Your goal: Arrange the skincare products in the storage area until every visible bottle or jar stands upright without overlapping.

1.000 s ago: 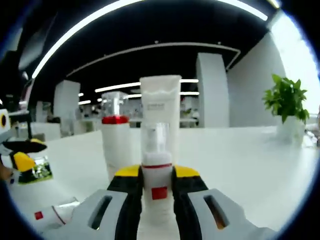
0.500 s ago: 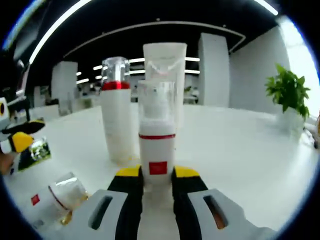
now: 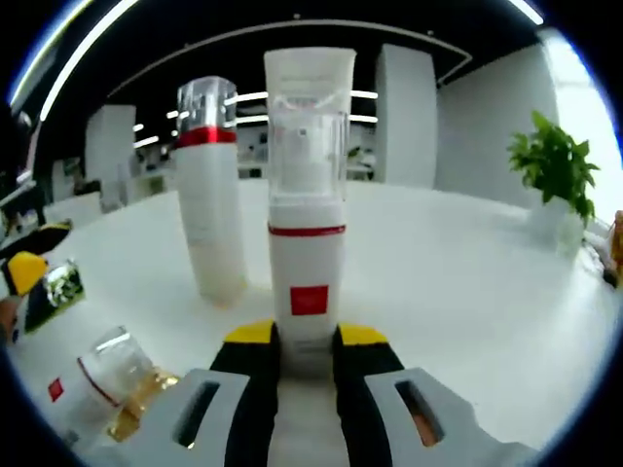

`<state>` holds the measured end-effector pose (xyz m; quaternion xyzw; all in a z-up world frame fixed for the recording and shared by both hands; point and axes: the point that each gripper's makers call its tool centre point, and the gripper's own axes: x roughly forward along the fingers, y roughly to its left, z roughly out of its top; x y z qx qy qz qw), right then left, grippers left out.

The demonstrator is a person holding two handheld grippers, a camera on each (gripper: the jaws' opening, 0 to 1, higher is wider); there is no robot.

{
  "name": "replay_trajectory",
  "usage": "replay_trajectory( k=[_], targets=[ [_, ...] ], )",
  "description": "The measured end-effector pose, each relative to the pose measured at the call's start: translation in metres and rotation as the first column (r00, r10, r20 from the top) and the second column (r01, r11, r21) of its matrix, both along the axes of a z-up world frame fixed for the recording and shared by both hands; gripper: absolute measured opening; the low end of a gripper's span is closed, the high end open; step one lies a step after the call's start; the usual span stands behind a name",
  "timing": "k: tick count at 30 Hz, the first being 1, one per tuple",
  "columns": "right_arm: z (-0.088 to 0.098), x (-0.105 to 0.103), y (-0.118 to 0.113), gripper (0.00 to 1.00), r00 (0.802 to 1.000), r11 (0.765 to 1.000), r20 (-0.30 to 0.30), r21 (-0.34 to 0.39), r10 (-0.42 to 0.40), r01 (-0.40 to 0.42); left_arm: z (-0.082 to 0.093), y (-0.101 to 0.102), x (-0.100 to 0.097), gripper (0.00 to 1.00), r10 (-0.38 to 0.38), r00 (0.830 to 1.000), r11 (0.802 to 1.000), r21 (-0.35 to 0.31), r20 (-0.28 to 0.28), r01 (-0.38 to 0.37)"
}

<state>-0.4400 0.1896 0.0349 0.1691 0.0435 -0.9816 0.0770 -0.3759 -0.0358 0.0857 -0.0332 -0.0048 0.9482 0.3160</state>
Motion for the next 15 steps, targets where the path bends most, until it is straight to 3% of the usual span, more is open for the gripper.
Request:
replay_trajectory(
  k=[2, 6, 10, 15],
  targets=[
    [0.001, -0.001, -0.004, 0.24, 1.000, 1.000, 0.003, -0.022, 0.011, -0.011, 0.000, 0.000, 0.000, 0.48, 0.000, 1.000, 1.000, -0.001, 0.001, 0.000],
    [0.005, 0.006, -0.013, 0.47, 1.000, 0.995, 0.002, -0.091, 0.028, -0.027, 0.001, -0.001, 0.000, 0.48, -0.001, 1.000, 1.000, 0.009, 0.000, 0.001],
    [0.015, 0.011, -0.014, 0.50, 0.999, 0.989, -0.024, -0.146, 0.032, -0.035, 0.002, -0.001, -0.001, 0.49, -0.003, 1.000, 1.000, 0.019, 0.003, 0.003],
    [0.036, 0.015, -0.016, 0.61, 0.993, 0.977, -0.112, -0.209, 0.025, -0.048, 0.003, 0.000, 0.000, 0.49, -0.012, 1.000, 1.000, 0.024, 0.000, 0.012]
  ],
)
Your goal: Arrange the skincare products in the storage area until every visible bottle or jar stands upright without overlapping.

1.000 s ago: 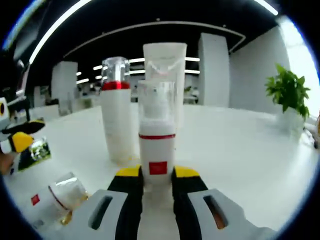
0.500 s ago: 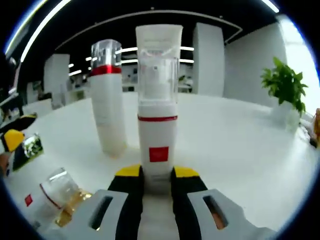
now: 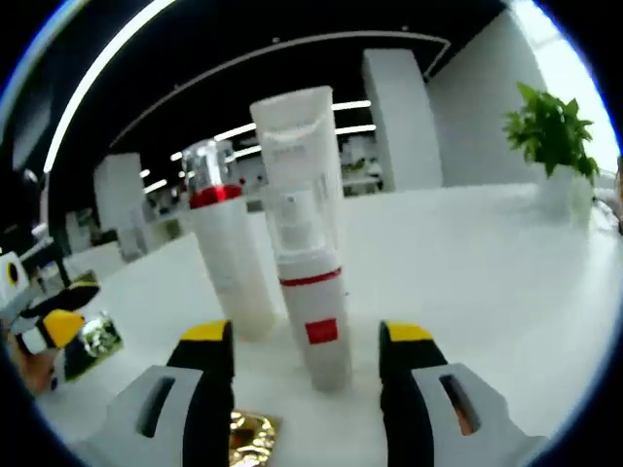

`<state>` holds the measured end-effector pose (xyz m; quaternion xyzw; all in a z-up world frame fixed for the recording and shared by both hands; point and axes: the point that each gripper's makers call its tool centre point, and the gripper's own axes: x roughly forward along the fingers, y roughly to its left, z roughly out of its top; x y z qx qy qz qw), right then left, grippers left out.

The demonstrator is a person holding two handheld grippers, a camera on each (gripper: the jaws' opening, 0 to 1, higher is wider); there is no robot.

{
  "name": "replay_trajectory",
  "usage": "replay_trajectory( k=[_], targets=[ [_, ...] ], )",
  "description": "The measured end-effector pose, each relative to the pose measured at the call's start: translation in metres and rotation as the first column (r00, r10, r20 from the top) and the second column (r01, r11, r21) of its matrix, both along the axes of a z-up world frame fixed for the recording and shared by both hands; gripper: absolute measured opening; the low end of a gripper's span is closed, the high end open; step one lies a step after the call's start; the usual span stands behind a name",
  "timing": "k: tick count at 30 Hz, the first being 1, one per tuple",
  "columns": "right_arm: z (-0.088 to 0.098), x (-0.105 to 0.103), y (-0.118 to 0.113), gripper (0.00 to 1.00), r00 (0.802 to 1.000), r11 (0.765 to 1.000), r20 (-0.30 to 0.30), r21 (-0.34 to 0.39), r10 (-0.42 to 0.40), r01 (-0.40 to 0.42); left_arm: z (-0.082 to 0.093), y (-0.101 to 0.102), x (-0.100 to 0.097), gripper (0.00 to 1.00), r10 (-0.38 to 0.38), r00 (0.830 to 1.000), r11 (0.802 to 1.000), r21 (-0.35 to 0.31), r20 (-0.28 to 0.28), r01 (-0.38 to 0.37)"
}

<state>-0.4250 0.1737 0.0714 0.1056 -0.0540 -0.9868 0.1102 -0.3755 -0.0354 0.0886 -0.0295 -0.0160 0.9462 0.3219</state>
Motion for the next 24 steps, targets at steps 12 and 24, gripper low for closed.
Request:
replay_trajectory(
  k=[12, 24],
  targets=[
    [0.091, 0.029, -0.022, 0.87, 0.888, 0.991, -0.460, 0.124, 0.011, 0.052, -0.002, 0.010, 0.005, 0.53, -0.042, 0.999, 0.999, -0.031, -0.006, 0.042],
    [0.116, 0.033, -0.007, 1.00, 0.827, 0.991, -0.560, 0.074, -0.049, 0.109, -0.026, 0.067, 0.015, 0.82, -0.126, 0.952, 0.986, -0.073, 0.278, 0.152]
  ],
)
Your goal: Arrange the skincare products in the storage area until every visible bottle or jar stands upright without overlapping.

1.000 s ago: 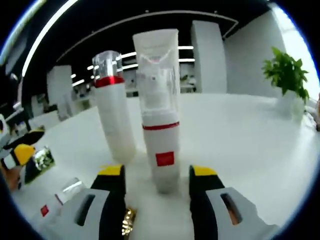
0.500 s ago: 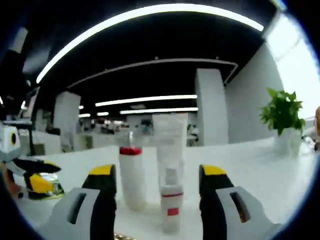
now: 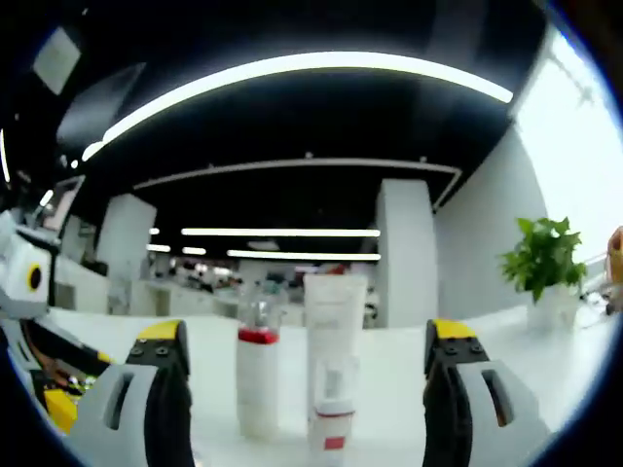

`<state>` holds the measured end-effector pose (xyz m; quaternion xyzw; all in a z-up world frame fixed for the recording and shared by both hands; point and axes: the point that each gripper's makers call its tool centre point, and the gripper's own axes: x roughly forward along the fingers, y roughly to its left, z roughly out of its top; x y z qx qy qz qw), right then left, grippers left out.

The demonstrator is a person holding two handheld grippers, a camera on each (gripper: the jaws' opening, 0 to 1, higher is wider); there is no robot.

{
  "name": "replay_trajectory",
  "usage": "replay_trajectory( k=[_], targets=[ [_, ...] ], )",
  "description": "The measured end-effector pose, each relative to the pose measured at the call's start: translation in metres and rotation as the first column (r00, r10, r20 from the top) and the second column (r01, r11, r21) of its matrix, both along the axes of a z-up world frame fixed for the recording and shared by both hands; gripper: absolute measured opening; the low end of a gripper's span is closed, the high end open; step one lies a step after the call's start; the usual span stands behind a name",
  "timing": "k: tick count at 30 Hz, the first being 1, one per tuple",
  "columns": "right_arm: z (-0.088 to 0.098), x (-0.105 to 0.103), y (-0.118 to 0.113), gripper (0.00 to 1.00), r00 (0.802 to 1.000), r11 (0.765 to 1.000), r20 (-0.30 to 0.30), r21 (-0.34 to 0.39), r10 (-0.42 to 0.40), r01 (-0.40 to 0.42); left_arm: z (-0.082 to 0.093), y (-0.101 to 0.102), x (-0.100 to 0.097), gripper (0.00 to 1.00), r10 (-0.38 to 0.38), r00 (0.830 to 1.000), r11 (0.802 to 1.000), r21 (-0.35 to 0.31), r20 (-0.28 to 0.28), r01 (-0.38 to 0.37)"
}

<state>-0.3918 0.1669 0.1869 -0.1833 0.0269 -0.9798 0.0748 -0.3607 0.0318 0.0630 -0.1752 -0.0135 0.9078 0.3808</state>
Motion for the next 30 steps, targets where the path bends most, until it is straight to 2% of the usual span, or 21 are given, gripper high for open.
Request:
replay_trajectory(
  k=[2, 3, 5, 7, 9, 11, 12, 15, 16, 19, 21, 23, 24, 26, 28, 29, 30],
  targets=[
    [0.006, 0.004, 0.003, 1.00, 1.000, 1.000, -0.026, -0.004, -0.007, 0.007, -0.002, 0.011, 0.003, 0.82, -0.026, 0.996, 1.000, -0.011, 0.085, 0.027],
    [0.008, 0.005, 0.004, 1.00, 0.999, 1.000, -0.033, 0.000, -0.013, 0.013, -0.003, 0.016, 0.006, 0.82, -0.037, 0.989, 0.999, -0.026, 0.143, 0.042],
    [0.010, 0.006, 0.006, 0.99, 0.999, 1.000, -0.042, 0.006, -0.024, 0.024, -0.004, 0.025, 0.008, 0.83, -0.048, 0.976, 0.997, -0.046, 0.213, 0.059],
    [0.012, 0.006, 0.007, 0.97, 0.998, 1.000, -0.051, 0.008, -0.023, 0.024, -0.005, 0.032, 0.009, 0.85, -0.060, 0.970, 0.992, -0.093, 0.236, 0.084],
    [0.012, 0.006, 0.008, 0.94, 0.999, 1.000, -0.043, 0.008, -0.022, 0.022, -0.006, 0.034, 0.004, 0.83, -0.051, 0.967, 0.982, -0.162, 0.249, 0.094],
    [0.014, 0.005, 0.011, 0.93, 0.998, 0.999, -0.044, 0.020, -0.039, 0.040, -0.008, 0.036, 0.005, 0.81, -0.043, 0.958, 0.979, -0.181, 0.282, 0.097],
    [0.017, 0.006, 0.013, 0.91, 0.997, 0.999, -0.057, 0.024, -0.047, 0.049, -0.009, 0.037, 0.004, 0.79, -0.037, 0.951, 0.976, -0.195, 0.306, 0.101],
    [0.038, 0.016, 0.025, 0.90, 0.984, 0.994, -0.148, 0.014, -0.102, 0.106, -0.014, 0.042, 0.009, 0.75, -0.033, 0.922, 0.964, -0.230, 0.386, 0.130],
    [0.041, 0.018, 0.026, 0.90, 0.983, 0.995, -0.152, 0.004, -0.102, 0.104, -0.016, 0.044, 0.012, 0.75, -0.045, 0.913, 0.957, -0.244, 0.406, 0.156],
    [0.057, 0.031, 0.032, 0.87, 0.976, 0.996, -0.199, -0.032, -0.085, 0.081, -0.022, 0.048, 0.012, 0.69, -0.009, 0.897, 0.947, -0.285, 0.442, 0.150],
    [0.062, 0.040, 0.035, 0.85, 0.974, 0.995, -0.204, -0.023, -0.096, 0.093, -0.029, 0.051, 0.014, 0.64, 0.001, 0.879, 0.924, -0.336, 0.477, 0.182],
    [0.063, 0.048, 0.036, 0.82, 0.973, 0.996, -0.210, -0.014, -0.094, 0.093, -0.032, 0.054, 0.019, 0.59, -0.018, 0.874, 0.904, -0.365, 0.485, 0.222],
    [0.064, 0.056, 0.036, 0.81, 0.971, 0.996, -0.224, -0.013, -0.084, 0.083, -0.034, 0.055, 0.021, 0.58, -0.018, 0.876, 0.888, -0.395, 0.483, 0.236],
    [0.064, 0.066, 0.033, 0.81, 0.969, 0.998, -0.238, 0.002, -0.068, 0.070, -0.034, 0.060, 0.021, 0.58, -0.014, 0.882, 0.880, -0.413, 0.472, 0.234],
    [0.062, 0.073, 0.031, 0.81, 0.970, 0.998, -0.239, 0.021, -0.055, 0.062, -0.036, 0.063, 0.022, 0.57, -0.008, 0.877, 0.874, -0.423, 0.481, 0.240],
    [0.061, 0.074, 0.031, 0.81, 0.973, 0.998, -0.225, 0.028, -0.050, 0.058, -0.037, 0.064, 0.022, 0.56, 0.002, 0.871, 0.871, -0.429, 0.491, 0.240],
    [0.057, 0.074, 0.030, 0.80, 0.979, 0.998, -0.200, 0.041, -0.044, 0.053, -0.037, 0.065, 0.020, 0.52, 0.011, 0.875, 0.867, -0.441, 0.484, 0.233]
  ],
)
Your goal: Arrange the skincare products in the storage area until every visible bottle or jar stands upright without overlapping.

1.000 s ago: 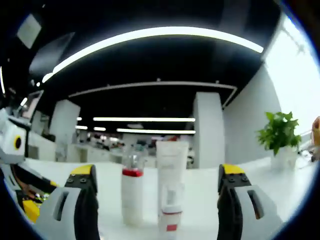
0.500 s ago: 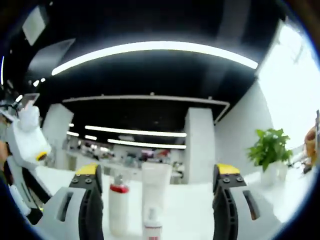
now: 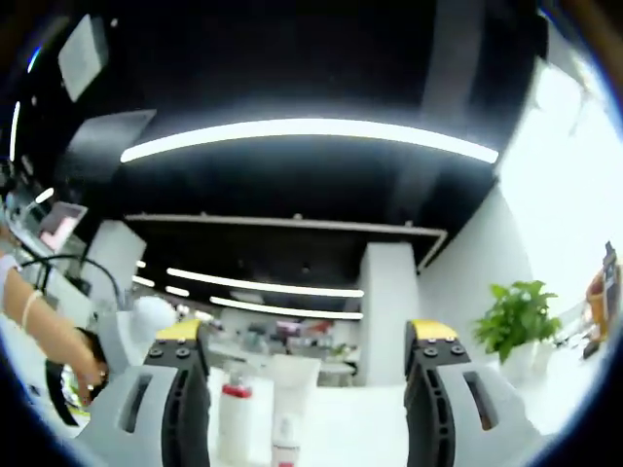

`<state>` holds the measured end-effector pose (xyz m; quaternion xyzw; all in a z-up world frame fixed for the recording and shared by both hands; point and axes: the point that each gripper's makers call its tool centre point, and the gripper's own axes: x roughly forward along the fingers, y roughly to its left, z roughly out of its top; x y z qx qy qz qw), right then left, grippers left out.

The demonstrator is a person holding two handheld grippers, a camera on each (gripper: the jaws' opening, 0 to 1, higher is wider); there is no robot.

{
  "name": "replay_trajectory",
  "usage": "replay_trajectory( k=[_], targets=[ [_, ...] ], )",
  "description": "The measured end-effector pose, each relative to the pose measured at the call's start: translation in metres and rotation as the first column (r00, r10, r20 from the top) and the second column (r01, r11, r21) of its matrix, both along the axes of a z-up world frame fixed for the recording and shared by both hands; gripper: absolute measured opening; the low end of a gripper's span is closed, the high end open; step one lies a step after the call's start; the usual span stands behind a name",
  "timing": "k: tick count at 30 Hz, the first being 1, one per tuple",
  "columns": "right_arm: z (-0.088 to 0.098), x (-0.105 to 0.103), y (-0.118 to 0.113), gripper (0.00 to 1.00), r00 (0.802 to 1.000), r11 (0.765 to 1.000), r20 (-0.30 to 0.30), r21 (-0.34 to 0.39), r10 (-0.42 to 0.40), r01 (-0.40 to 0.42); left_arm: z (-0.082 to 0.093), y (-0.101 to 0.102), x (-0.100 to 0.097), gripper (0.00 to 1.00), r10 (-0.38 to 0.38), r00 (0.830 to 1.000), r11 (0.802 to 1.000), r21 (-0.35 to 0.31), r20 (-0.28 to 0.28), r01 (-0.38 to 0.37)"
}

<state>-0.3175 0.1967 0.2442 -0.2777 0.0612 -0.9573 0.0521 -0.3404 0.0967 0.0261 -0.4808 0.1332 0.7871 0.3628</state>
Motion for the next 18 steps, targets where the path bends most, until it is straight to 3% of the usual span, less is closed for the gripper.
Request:
replay_trajectory(
  k=[2, 5, 12, 15, 18],
  targets=[
    [-0.003, 0.003, -0.004, 0.79, 0.999, 1.000, 0.031, 0.023, 0.012, -0.012, 0.000, -0.002, 0.000, 0.41, -0.003, 1.000, 0.999, -0.032, 0.004, 0.003],
    [-0.003, 0.013, -0.013, 0.79, 0.998, 0.998, 0.042, 0.050, 0.044, -0.047, -0.001, -0.003, -0.003, 0.35, 0.007, 1.000, 0.999, -0.038, 0.023, -0.007],
    [0.008, 0.032, -0.028, 0.76, 0.994, 0.993, 0.032, 0.051, 0.103, -0.105, -0.002, -0.008, -0.005, 0.30, 0.035, 0.998, 0.999, -0.019, 0.057, -0.034],
    [0.005, 0.032, -0.031, 0.74, 0.994, 0.993, 0.054, 0.065, 0.093, -0.096, -0.002, -0.016, -0.006, 0.25, 0.051, 0.997, 0.998, -0.035, 0.059, -0.049],
    [-0.002, 0.032, -0.042, 0.74, 0.987, 0.989, 0.082, 0.053, 0.136, -0.141, 0.002, -0.026, -0.009, 0.20, 0.065, 0.997, 0.997, -0.044, 0.050, -0.063]
  ],
)
